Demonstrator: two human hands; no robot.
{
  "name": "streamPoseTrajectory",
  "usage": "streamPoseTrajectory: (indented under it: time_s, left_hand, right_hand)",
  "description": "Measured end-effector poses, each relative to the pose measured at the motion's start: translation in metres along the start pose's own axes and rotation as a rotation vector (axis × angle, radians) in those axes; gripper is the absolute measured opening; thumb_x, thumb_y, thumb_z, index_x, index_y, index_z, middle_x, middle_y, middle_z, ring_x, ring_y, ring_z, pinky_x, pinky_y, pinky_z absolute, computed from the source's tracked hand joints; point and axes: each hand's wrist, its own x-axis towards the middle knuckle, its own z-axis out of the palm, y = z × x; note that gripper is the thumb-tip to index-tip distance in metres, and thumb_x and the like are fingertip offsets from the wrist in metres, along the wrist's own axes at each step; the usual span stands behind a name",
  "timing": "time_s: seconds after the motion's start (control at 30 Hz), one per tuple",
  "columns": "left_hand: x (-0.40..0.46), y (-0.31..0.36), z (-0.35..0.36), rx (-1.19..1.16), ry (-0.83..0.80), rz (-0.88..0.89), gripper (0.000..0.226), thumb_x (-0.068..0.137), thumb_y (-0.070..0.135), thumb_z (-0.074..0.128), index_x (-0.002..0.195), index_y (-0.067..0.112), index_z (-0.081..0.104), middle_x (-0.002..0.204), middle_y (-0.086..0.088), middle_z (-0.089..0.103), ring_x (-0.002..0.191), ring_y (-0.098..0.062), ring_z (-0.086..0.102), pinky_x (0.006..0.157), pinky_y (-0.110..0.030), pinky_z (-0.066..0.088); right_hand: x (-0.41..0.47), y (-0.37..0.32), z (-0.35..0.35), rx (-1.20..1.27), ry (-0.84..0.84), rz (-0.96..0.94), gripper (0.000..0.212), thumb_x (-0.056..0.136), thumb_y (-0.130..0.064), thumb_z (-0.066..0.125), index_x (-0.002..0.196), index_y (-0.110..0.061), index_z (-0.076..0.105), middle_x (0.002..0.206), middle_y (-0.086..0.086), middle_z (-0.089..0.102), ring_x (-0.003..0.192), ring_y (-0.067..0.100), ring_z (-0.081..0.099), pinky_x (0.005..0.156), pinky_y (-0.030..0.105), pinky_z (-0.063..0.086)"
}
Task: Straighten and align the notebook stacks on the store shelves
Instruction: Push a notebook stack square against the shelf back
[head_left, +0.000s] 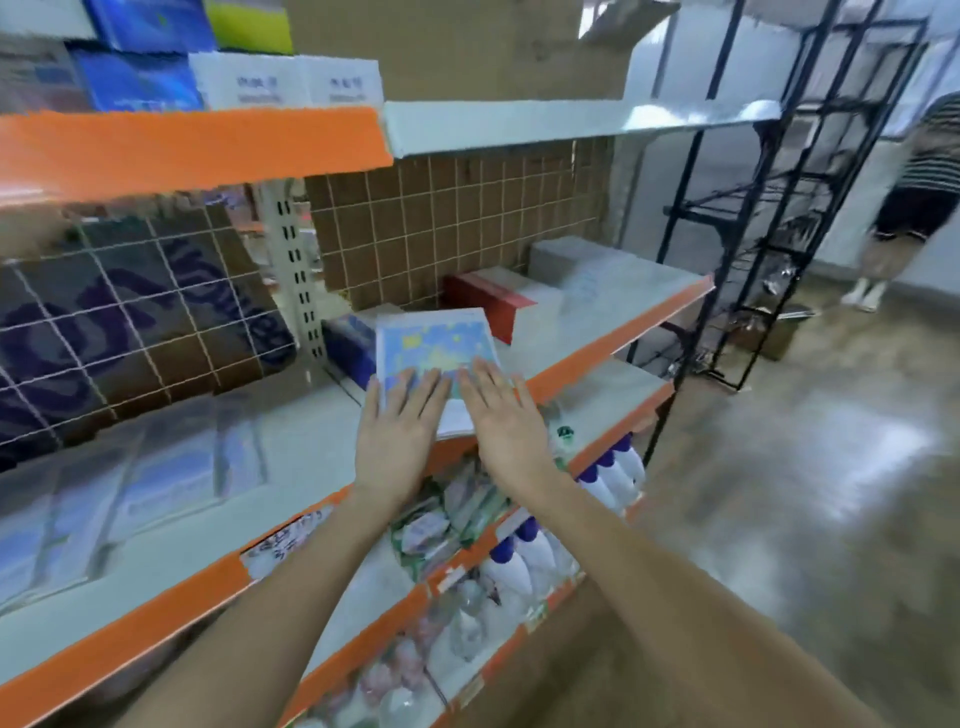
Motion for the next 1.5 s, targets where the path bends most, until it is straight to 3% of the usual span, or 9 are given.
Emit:
streamPoseTrajectory:
  time_s: [0.4,0.67,0.77,0.83,0.93,1.03,1.17,1.33,1.5]
  left_hand:
    - [0.158,0.175,0.068,-0.148,0.043,0.138,0.058,0.056,-0.003,0.083,0.112,0.008,0.069,0.106,-0.005,0.071,0.099,-0.028,0.067,0.085,-0.058,0.048]
    - [0.278,0.22,0.145,-0.171,0.033,0.164,0.061,0.054,0.014,0.089,0.112,0.012,0.07,0.107,0.0,0.07,0.101,-0.022,0.066,0.088,-0.052,0.05]
    - [0.33,0.226,0.175,-0.164,-0.014,0.122,0.057,0.064,0.018,0.084,0.119,0.016,0.065,0.116,0.005,0.066,0.11,-0.016,0.061,0.097,-0.046,0.045]
    - [0.358,0.23,0.194,-0.167,-0.104,0.073,0.061,0.082,0.013,0.065,0.139,0.017,0.044,0.139,0.006,0.049,0.13,-0.015,0.044,0.111,-0.045,0.027]
    - [0.39,0.231,0.224,-0.165,-0.121,-0.019,0.056,0.089,0.008,0.049,0.143,0.018,0.038,0.143,0.006,0.044,0.133,-0.012,0.039,0.115,-0.045,0.02]
    - [0.406,0.232,0.253,-0.268,-0.291,-0.052,0.055,0.097,0.007,0.029,0.15,0.018,0.018,0.152,0.006,0.027,0.141,-0.011,0.022,0.118,-0.041,-0.002]
    - [0.425,0.23,0.28,-0.315,-0.302,-0.111,0.059,0.095,0.012,0.037,0.149,0.025,0.019,0.154,0.01,0.022,0.142,-0.007,0.015,0.116,-0.033,0.0]
    - [0.444,0.233,0.306,-0.263,-0.364,-0.175,0.059,0.098,0.043,0.038,0.15,0.026,0.016,0.157,0.008,0.012,0.145,-0.009,0.006,0.116,-0.033,-0.004]
    - [0.452,0.238,0.31,-0.266,-0.345,-0.375,0.062,0.093,0.058,0.034,0.146,0.026,0.031,0.154,0.006,0.024,0.143,-0.011,0.017,0.113,-0.034,0.013]
  right_hand:
    - [0.002,0.24,0.013,0.021,-0.013,0.124,0.064,0.093,0.003,0.031,0.151,-0.01,0.007,0.16,0.008,0.003,0.147,0.02,0.0,0.115,0.032,-0.01]
    - [0.076,0.358,0.042,0.016,0.027,0.181,0.064,0.093,0.003,0.033,0.151,-0.012,0.012,0.159,0.004,0.008,0.147,0.017,0.003,0.117,0.034,-0.007]
    - [0.122,0.398,0.048,0.029,-0.012,0.158,0.066,0.092,0.003,0.036,0.151,-0.014,0.012,0.16,0.002,0.008,0.147,0.016,0.002,0.117,0.033,-0.006]
    - [0.152,0.421,0.053,0.025,-0.058,0.123,0.067,0.093,0.001,0.038,0.152,-0.014,0.011,0.16,0.001,0.007,0.147,0.015,0.002,0.116,0.033,-0.006]
    - [0.194,0.452,0.065,0.034,-0.098,0.067,0.065,0.094,-0.001,0.038,0.151,-0.016,0.012,0.159,-0.001,0.008,0.146,0.012,0.003,0.116,0.033,-0.003]
    - [0.22,0.475,0.082,0.092,-0.201,0.003,0.065,0.095,0.0,0.038,0.151,-0.017,0.01,0.159,-0.003,0.007,0.146,0.011,0.002,0.115,0.03,-0.002]
    - [0.25,0.506,0.106,0.168,-0.266,-0.054,0.073,0.091,0.006,0.039,0.151,-0.02,0.006,0.16,-0.004,0.0,0.146,0.009,-0.002,0.116,0.029,-0.002]
    - [0.3,0.543,0.132,0.205,-0.273,-0.226,0.076,0.09,0.003,0.041,0.152,-0.023,0.004,0.159,-0.008,0.0,0.146,0.007,-0.004,0.116,0.031,-0.006]
    - [0.333,0.56,0.15,0.224,-0.246,-0.345,0.073,0.092,-0.003,0.042,0.152,-0.021,0.005,0.16,-0.007,0.003,0.146,0.008,-0.001,0.117,0.036,-0.003]
